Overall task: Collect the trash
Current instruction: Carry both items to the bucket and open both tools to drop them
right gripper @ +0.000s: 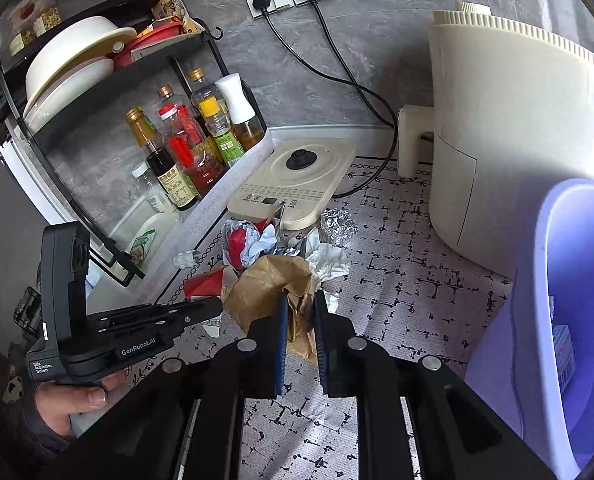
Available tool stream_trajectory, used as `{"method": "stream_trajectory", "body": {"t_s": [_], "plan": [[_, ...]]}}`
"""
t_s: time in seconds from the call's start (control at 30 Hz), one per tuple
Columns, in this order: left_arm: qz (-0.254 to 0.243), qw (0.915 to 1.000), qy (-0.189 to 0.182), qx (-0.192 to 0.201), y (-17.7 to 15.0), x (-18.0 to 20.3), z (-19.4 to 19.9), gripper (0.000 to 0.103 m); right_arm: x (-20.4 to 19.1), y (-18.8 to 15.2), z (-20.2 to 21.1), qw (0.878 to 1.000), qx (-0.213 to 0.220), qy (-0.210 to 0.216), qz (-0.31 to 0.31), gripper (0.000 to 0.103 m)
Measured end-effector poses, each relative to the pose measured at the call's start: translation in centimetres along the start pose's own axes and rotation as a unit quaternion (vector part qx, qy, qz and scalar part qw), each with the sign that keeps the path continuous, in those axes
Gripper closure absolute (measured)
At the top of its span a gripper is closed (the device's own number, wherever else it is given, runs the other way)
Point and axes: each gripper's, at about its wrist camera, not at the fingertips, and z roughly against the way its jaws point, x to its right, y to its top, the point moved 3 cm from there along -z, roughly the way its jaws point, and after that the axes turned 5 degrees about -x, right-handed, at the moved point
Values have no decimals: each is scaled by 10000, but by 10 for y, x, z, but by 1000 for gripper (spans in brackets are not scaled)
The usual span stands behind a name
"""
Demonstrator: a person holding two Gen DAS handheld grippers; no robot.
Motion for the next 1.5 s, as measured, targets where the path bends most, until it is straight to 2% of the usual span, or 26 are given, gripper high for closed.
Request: {"method": "stream_trajectory", "body": {"t_s": [0.17,0.3,0.37,0.43,0.57,0.67,0.8,0.97,1.07,1.17,1.23,1.27,1.5], "plan": [[13,9990,105,426,14,11,31,92,-6,20,20,9987,356,271,239,89],[65,9970,291,715,31,24,46,92,-6,36,52,9941,859,426,511,89],[-62,9953,353,898,39,37,56,92,-2,42,71,9907,1133,516,554,90],[-136,9936,279,1088,46,51,65,92,5,46,88,9880,1326,543,584,90],[-227,9910,70,1318,55,77,77,92,20,51,118,9837,1641,365,634,90],[-391,9894,-22,1398,66,97,78,92,35,50,138,9809,1861,247,503,90],[-672,9853,-327,1536,77,130,81,92,61,46,159,9789,2017,-31,325,90],[-871,9832,-688,1445,82,167,75,92,89,31,181,9757,2158,-367,47,89],[-1190,9794,-794,1427,86,193,75,92,103,23,192,9726,2254,-543,-134,88],[-1434,9748,-924,1436,89,212,77,92,117,14,199,9688,2320,-805,-337,81],[-1510,9740,-1008,1358,89,220,75,92,127,7,202,9657,2371,-899,-551,51],[-1549,9738,-1026,1308,89,223,72,92,131,2,205,9633,2415,-975,-642,47],[-1675,9723,-1315,968,78,238,51,92,153,-21,232,9500,2585,-1406,-1042,35]]}}
